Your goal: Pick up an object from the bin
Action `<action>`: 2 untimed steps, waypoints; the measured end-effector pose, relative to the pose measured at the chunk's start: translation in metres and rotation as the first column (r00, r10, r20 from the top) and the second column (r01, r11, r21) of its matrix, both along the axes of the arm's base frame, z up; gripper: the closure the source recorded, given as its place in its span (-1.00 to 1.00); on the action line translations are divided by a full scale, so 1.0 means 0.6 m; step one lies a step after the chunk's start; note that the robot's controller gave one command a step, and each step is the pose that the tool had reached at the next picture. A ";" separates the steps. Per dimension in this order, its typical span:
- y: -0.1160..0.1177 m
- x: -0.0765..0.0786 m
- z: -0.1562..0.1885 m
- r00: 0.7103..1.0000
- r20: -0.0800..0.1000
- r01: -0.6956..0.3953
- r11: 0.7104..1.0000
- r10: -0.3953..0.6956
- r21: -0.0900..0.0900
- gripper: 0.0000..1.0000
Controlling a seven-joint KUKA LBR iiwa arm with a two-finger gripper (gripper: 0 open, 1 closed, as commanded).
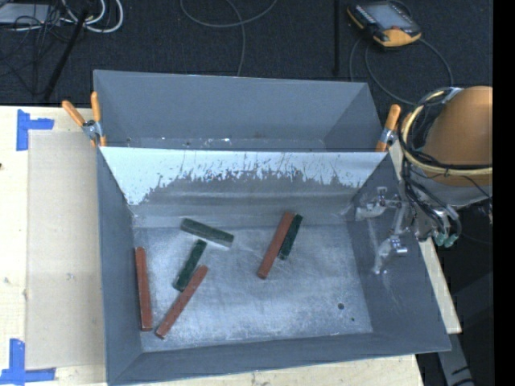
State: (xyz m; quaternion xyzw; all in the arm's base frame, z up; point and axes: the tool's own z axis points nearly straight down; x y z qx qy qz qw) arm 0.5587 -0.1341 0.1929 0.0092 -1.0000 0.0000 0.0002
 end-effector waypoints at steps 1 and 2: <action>0.078 0.032 -0.046 0.988 0.002 0.154 0.988 -0.154 -0.001 -1.00; 0.116 0.043 -0.082 0.985 -0.001 0.172 0.985 -0.172 0.003 -1.00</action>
Offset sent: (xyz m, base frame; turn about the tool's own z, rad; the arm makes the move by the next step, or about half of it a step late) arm 0.0296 0.0593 -0.0682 0.0652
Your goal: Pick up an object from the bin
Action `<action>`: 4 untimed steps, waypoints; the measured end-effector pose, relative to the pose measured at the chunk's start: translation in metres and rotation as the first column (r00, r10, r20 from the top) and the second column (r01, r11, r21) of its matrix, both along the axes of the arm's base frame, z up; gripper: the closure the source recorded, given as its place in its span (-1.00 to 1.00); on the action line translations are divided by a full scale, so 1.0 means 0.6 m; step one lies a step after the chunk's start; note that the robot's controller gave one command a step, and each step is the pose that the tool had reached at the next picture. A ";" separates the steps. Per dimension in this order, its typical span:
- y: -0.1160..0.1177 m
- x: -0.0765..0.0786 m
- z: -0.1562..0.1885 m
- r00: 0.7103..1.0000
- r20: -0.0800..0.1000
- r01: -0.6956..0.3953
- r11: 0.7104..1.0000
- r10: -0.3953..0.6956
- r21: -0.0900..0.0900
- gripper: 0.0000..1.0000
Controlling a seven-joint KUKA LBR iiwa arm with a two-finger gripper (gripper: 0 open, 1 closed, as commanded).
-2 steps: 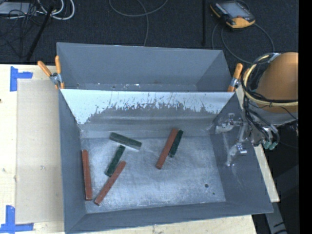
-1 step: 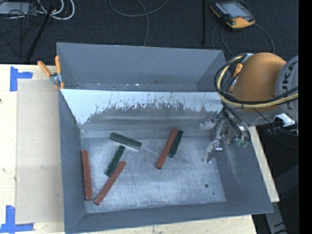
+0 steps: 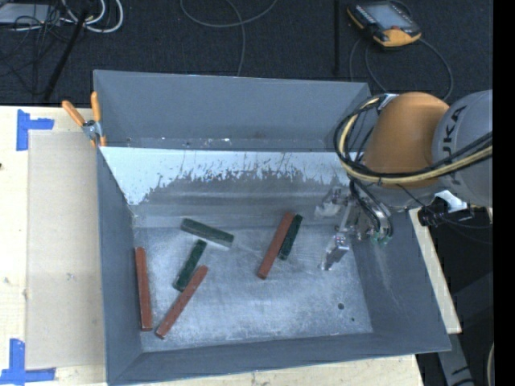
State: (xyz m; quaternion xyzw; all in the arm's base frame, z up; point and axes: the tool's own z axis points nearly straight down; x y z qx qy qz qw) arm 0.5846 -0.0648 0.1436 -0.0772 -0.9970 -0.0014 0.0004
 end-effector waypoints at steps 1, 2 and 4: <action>0.009 0.013 -0.056 0.996 0.001 -0.084 0.996 0.084 -0.002 -1.00; 0.042 0.032 -0.082 1.000 0.001 0.020 1.000 -0.020 -0.002 -1.00; 0.027 0.044 -0.032 0.974 -0.004 -0.226 0.974 0.226 0.001 -1.00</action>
Offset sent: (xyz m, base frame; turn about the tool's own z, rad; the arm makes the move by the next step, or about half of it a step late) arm 0.0307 0.0446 -0.0618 -0.0760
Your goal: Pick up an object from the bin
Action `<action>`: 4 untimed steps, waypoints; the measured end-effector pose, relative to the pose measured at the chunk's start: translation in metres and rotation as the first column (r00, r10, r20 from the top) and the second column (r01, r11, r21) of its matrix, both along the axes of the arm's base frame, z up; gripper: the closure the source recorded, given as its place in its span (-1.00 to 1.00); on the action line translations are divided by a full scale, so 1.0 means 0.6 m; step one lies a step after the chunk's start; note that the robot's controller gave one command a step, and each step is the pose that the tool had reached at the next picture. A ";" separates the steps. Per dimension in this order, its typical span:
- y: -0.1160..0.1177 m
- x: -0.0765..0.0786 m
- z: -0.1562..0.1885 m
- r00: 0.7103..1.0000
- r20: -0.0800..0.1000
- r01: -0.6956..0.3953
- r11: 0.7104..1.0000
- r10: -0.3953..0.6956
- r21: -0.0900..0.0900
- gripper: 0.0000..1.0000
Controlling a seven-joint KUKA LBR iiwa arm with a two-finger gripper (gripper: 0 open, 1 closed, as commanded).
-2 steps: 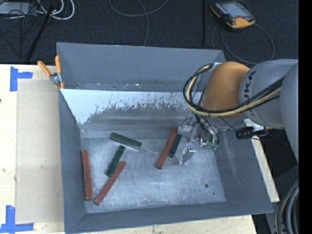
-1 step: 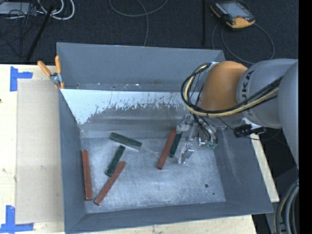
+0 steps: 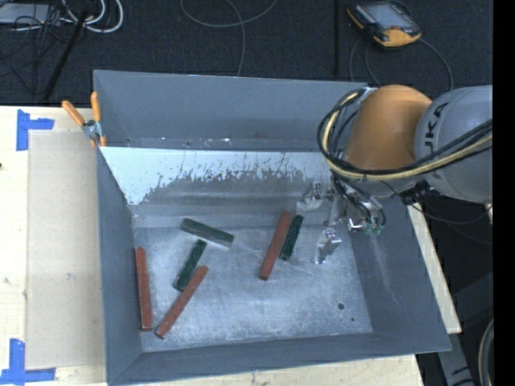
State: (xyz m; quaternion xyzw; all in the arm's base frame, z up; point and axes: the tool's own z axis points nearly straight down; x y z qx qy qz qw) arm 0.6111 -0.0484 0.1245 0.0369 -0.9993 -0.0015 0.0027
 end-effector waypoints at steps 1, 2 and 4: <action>0.078 0.024 -0.068 1.000 0.031 -0.005 1.000 0.005 -0.005 1.00; 0.083 0.018 -0.078 1.000 0.023 -0.007 1.000 0.007 -0.001 -1.00; 0.083 0.017 -0.079 1.000 0.020 -0.010 1.000 0.010 -0.003 1.00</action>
Offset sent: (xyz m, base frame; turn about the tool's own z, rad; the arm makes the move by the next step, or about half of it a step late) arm 0.0000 0.0000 0.0000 0.0000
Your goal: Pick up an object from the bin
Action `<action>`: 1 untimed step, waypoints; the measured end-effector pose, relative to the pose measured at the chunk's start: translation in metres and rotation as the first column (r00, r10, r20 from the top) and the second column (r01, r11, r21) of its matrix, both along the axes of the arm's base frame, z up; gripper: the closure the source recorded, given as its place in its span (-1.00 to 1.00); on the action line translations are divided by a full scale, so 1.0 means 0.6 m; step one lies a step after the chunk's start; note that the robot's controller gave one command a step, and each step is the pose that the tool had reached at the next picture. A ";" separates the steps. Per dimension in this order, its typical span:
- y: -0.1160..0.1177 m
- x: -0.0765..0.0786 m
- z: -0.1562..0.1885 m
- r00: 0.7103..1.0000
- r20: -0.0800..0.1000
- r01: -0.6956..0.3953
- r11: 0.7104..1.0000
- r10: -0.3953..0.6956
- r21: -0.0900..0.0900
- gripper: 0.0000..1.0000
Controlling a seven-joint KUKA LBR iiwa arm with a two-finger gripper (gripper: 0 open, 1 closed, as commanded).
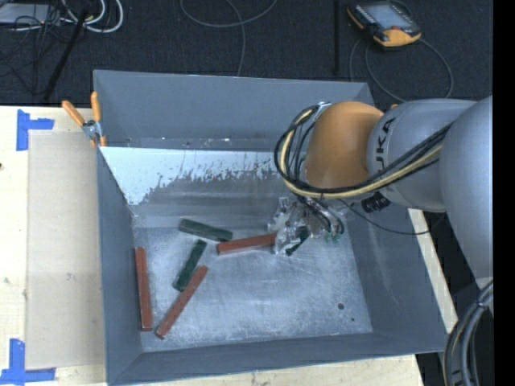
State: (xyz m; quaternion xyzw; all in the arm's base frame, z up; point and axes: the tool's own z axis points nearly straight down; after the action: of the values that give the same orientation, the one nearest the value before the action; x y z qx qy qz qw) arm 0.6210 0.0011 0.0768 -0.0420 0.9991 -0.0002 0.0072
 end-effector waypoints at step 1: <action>0.000 0.000 0.000 1.000 0.000 0.000 1.000 0.000 0.000 1.00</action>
Offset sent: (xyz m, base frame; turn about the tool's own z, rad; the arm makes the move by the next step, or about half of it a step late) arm -0.0440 0.0153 0.1673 0.0939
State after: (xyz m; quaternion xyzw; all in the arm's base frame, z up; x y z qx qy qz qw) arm 0.6210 0.0011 0.0768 -0.0422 0.9991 -0.0002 0.0072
